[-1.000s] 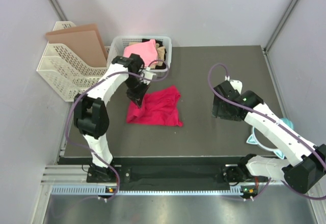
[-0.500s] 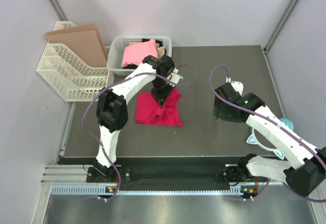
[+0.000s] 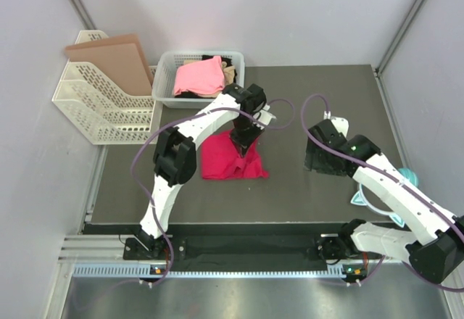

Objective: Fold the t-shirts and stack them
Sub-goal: Fold the long partially folded tshirt into a neat square

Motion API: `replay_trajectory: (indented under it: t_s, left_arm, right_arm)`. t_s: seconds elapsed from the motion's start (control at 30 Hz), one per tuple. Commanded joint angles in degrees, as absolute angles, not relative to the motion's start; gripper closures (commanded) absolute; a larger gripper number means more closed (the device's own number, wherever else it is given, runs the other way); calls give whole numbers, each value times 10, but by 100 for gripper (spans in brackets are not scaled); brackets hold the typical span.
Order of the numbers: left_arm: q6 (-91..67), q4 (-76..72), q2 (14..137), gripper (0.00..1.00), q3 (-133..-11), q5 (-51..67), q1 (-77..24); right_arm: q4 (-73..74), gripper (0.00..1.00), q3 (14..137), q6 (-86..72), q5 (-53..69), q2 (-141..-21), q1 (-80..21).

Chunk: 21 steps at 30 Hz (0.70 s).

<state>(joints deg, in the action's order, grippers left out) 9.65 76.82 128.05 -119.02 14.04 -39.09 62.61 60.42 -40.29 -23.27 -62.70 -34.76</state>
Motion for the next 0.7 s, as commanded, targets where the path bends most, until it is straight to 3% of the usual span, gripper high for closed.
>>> replay_trajectory:
  t_s: [0.0, 0.1, 0.13, 0.17, 0.3, 0.47, 0.53, 0.67]
  left_arm:
    - [91, 769, 1280, 99, -1227, 144, -393]
    - [87, 759, 1281, 94, -1239, 138, -393]
    - [86, 756, 1286, 89, -1242, 140, -393]
    - [84, 751, 1288, 78, -1246, 140, -393]
    - [76, 741, 1313, 74, -1271, 142, -392]
    - [74, 733, 1330, 52, -1329, 159, -391]
    - [72, 727, 1321, 34, -1338, 155, -391]
    - [68, 721, 1285, 29, -1321, 167, -371]
  right_arm:
    - [628, 30, 597, -410, -239, -608, -356]
    - [628, 30, 592, -411, -235, -608, -357]
    - [626, 30, 590, -412, -233, -607, -356]
    - [626, 30, 589, -412, -232, -606, -356]
    - [621, 30, 574, -417, -229, -602, -356]
    - [609, 30, 557, -418, -221, -606, -356]
    - [604, 30, 553, -418, -218, -610, -356]
    - [591, 29, 552, -411, -218, -634, -356]
